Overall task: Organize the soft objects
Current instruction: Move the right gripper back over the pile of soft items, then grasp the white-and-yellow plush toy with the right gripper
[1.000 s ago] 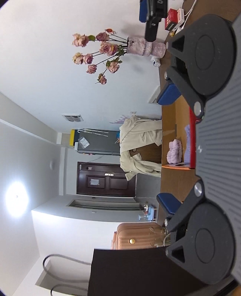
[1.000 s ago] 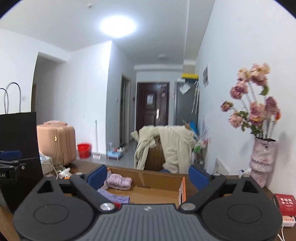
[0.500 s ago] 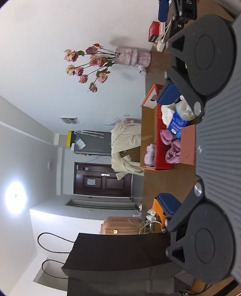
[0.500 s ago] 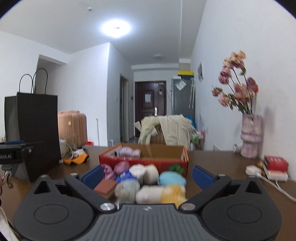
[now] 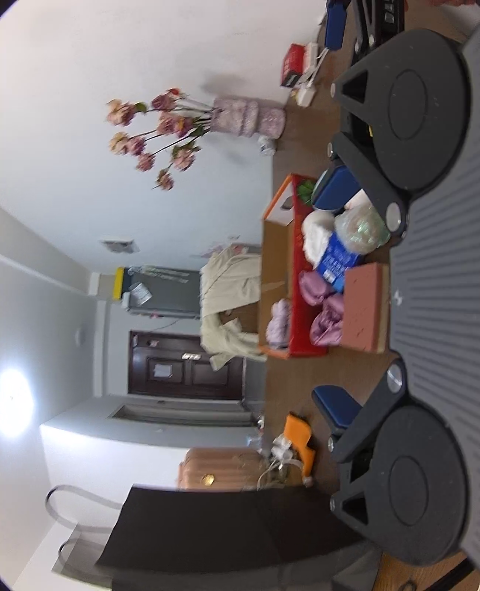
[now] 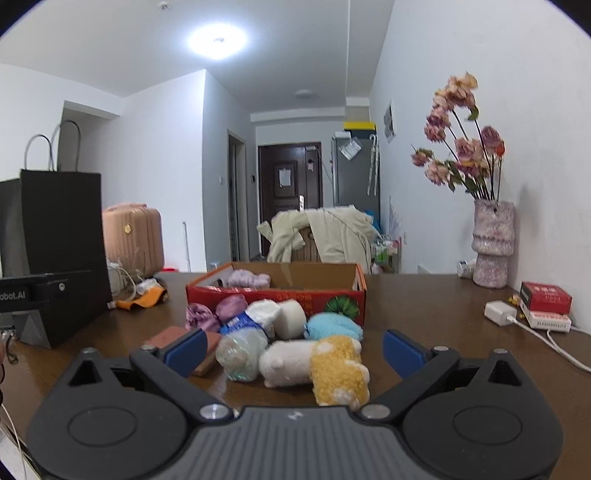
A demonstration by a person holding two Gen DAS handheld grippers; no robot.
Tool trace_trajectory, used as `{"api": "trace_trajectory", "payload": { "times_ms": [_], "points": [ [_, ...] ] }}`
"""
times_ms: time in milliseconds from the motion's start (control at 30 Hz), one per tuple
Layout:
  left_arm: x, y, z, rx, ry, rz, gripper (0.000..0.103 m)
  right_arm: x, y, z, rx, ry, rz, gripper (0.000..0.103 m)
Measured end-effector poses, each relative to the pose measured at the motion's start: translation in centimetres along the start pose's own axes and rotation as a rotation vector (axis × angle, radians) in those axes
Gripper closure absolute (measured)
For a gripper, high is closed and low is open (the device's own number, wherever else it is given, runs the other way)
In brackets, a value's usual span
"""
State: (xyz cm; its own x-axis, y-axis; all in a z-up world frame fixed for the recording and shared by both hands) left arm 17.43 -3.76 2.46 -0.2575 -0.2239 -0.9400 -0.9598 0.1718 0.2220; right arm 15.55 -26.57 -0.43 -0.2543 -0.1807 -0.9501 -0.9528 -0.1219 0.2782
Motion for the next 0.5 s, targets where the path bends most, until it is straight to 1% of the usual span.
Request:
{"api": "trace_trajectory", "payload": {
  "times_ms": [100, 133, 233, 300, 367, 400, 433, 500],
  "points": [
    [1.2, -1.9, -1.6, 0.027, -0.014, 0.042, 0.0, 1.2, -1.7, -0.9, 0.017, -0.011, 0.048, 0.008],
    [1.5, -2.7, -2.1, 0.033, -0.013, 0.055, 0.0, 1.6, -2.4, -1.3, 0.02, -0.016, 0.066, 0.013],
    [3.0, -4.7, -3.7, 0.055, -0.015, 0.097, 0.0, 2.5, -4.9, -2.4, 0.021, -0.028, 0.114, 0.014],
    [4.0, -6.1, -4.7, 0.058, -0.018, 0.127, 0.0, 3.1, -6.9, -2.8, 0.022, -0.01, 0.161, 0.016],
    [4.7, -7.1, -5.4, 0.062, -0.017, 0.149, 0.0, 3.5, -8.9, -3.1, 0.009, 0.009, 0.184, 0.023],
    [5.0, -7.6, -5.8, 0.066, -0.016, 0.16, 0.0, 3.8, -9.8, -3.2, -0.004, 0.014, 0.203, 0.024],
    [5.3, -7.9, -6.0, 0.07, -0.014, 0.166, 0.0, 4.1, -10.7, -3.2, -0.014, 0.019, 0.218, 0.026],
    [5.8, -8.4, -6.5, 0.068, -0.014, 0.177, 0.002, 4.7, -11.7, -3.2, -0.046, 0.022, 0.246, 0.036]
  ]
}}
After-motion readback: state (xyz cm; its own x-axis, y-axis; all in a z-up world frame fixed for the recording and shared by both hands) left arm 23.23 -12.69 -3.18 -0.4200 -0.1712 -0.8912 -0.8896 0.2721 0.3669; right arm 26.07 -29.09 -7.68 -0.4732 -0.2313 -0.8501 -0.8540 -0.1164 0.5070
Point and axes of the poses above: each gripper's, at about its wrist camera, not at the fingertips, and y roughly against the way its jaws point, z to its left, x to its underside, the point moved 8 cm from there along -y, roughly the way its jaws point, and after that the axes turned 12 degrees about y, right-handed, at the moved point
